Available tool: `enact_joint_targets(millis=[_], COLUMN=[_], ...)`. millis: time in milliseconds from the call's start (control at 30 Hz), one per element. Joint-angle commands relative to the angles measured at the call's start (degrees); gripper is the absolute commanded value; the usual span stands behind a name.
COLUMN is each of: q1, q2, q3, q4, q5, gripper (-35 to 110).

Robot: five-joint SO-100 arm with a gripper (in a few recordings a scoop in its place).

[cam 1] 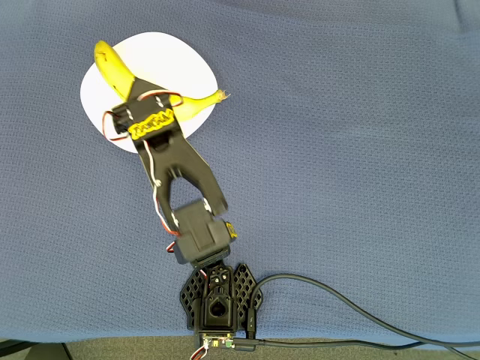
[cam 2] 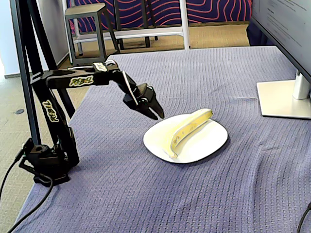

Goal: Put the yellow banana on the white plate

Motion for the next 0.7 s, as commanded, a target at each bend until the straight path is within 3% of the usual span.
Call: enact_joint_targets(millis=[0, 300, 667], q1=[3.3, 9.3, 16.6], q2=[11.0, 23.6, 44.6], q3=[5.8, 19.1, 40.2], q4=[1.4, -0.3, 8.9], q5=[-8.1, -32.3, -43.2], gripper=[0, 0, 0])
